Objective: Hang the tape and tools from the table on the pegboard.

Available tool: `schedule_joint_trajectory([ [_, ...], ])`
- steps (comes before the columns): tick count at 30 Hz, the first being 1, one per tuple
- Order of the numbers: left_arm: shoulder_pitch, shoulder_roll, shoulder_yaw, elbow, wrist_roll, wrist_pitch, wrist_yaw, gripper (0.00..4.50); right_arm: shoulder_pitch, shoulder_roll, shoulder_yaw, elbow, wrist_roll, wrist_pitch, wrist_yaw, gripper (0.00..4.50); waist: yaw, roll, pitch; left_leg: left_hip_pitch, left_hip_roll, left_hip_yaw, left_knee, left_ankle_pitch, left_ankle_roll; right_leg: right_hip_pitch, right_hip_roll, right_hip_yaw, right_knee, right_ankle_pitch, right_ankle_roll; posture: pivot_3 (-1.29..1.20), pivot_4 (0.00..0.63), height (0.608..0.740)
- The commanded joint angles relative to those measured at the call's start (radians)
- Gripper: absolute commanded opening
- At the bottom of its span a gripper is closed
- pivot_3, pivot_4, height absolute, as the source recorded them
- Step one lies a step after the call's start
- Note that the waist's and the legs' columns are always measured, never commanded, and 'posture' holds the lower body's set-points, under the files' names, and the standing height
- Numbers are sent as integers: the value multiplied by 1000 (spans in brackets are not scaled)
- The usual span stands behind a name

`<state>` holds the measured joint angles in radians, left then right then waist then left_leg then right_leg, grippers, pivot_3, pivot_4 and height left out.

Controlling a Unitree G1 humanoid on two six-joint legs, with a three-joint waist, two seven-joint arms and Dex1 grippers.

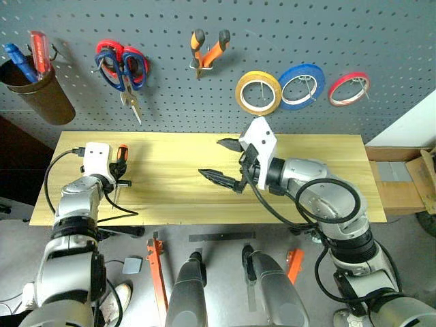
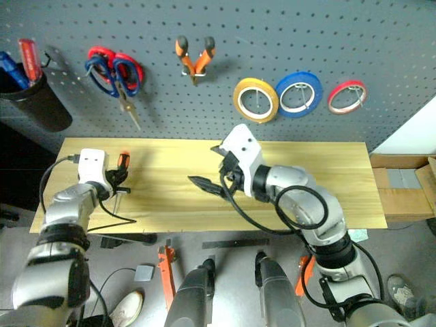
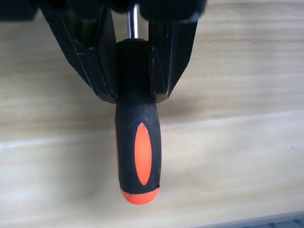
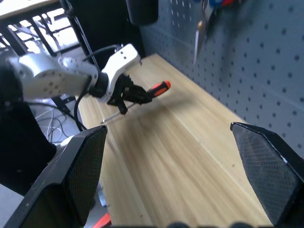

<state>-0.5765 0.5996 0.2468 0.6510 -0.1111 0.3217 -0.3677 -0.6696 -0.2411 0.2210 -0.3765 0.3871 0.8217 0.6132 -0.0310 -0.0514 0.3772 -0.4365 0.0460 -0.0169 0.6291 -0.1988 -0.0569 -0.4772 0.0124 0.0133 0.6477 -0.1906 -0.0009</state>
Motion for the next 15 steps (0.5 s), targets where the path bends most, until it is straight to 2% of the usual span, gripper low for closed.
schedule_joint_trajectory([
  [1, 177, -87, 85, -532, -61, 229, 146, 525, 20, 11, -78, -47, 112, -12, 48, 4500, 0, -3, -12, -1, 1, -1, 0, 0, -2, 0, 0, 0, -1, 0, 0, 34, 211, 740],
  [5, 316, -231, 146, -982, -53, 453, 329, 525, 46, 13, -120, -54, 183, -20, 68, 4500, 6, -15, -49, -5, -1, -6, 0, 0, -7, 0, -3, -2, -2, 3, -5, 72, 174, 740],
  [7, 347, -304, 166, -1139, -36, 522, 415, 525, 48, 23, -124, -39, 194, -32, 61, 4500, 10, -17, -74, -6, -1, -7, 1, -1, -5, 1, -3, -4, -3, 3, -3, 91, 146, 740],
  [9, 360, -347, 129, -1325, 57, 565, 520, 525, 29, 67, -157, -19, 218, -46, 24, 4500, 16, -18, -93, -3, -3, -7, 1, -1, -5, 3, -2, -4, -3, 1, 1, 109, 124, 740],
  [12, 316, -311, 76, -1444, 174, 608, 592, 525, -2, 128, -164, 25, 210, -97, -6, 4500, 22, -20, -121, 1, -2, -6, 1, 0, -6, 5, 2, -4, -3, 2, 1, 140, 98, 740],
  [15, 187, -179, 35, -1408, 255, 580, 581, 525, -44, 182, -157, 76, 199, -151, -17, 4500, 31, -20, -142, 6, 0, -7, 1, 4, -2, 10, 6, -7, -3, 7, -4, 160, 78, 740],
])
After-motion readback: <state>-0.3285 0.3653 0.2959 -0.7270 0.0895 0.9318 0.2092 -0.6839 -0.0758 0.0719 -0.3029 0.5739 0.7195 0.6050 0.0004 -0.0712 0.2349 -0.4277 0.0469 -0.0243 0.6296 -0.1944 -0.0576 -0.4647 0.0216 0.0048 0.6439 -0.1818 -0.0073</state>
